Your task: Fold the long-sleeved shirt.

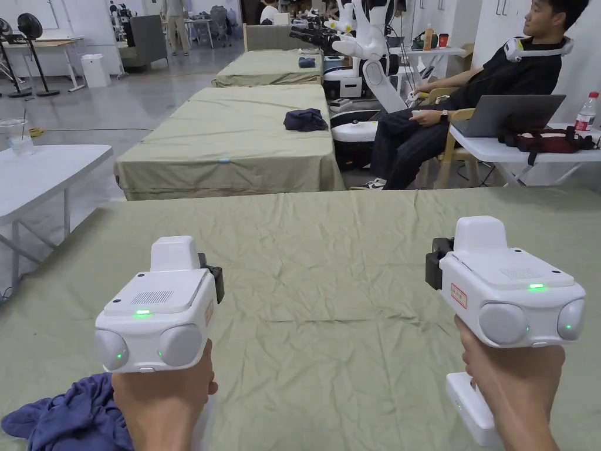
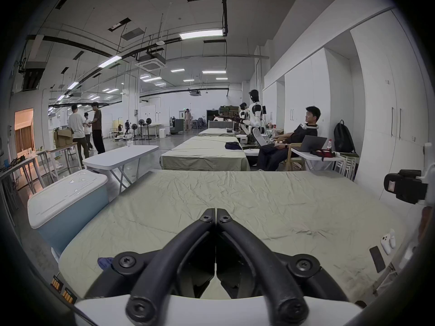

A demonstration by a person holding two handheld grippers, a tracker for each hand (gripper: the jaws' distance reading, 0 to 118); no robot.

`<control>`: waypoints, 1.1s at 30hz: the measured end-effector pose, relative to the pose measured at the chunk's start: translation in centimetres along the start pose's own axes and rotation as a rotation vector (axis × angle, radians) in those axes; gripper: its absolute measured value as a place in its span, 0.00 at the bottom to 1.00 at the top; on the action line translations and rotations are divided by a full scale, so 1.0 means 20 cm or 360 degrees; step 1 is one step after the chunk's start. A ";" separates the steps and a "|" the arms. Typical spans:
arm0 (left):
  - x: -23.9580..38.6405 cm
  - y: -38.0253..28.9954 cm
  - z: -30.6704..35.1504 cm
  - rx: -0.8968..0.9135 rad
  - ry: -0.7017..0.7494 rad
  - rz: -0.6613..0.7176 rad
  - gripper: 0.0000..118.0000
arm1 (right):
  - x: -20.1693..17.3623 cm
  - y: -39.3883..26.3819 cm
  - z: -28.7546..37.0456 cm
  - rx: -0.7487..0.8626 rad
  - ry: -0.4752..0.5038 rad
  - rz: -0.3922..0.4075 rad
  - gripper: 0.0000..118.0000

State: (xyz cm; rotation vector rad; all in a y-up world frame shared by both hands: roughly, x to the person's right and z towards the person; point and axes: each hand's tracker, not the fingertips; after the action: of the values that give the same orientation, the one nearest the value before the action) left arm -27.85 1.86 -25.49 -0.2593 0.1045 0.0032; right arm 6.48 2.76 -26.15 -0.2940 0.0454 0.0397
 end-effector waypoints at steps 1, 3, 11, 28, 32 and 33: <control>0.00 0.00 0.00 0.0004 -0.0003 0.0001 0.00 | 0.00 0.00 0.00 0.0000 -0.0001 0.0004 0.02; 0.00 0.01 0.01 0.0008 -0.0004 0.0000 0.00 | 0.00 0.00 0.00 -0.0005 -0.0004 0.0007 0.01; 0.00 0.01 0.01 0.0019 0.0007 -0.0005 0.00 | -0.01 0.00 -0.01 -0.0006 -0.0002 0.0004 0.02; -0.02 0.00 0.01 0.0004 0.0011 0.0010 0.00 | -0.02 0.00 0.00 -0.0002 0.0006 0.0009 0.02; -0.02 0.00 0.00 0.0001 0.0014 0.0002 0.00 | -0.02 0.00 0.00 -0.0002 0.0008 0.0010 0.02; -0.02 0.00 0.00 0.0000 0.0013 0.0003 0.00 | -0.02 0.00 0.00 -0.0002 0.0009 0.0013 0.02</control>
State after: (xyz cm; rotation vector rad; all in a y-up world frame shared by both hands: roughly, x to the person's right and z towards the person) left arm -28.25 1.82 -25.33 -0.2595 0.1127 0.0044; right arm 6.00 2.74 -26.22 -0.2955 0.0524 0.0467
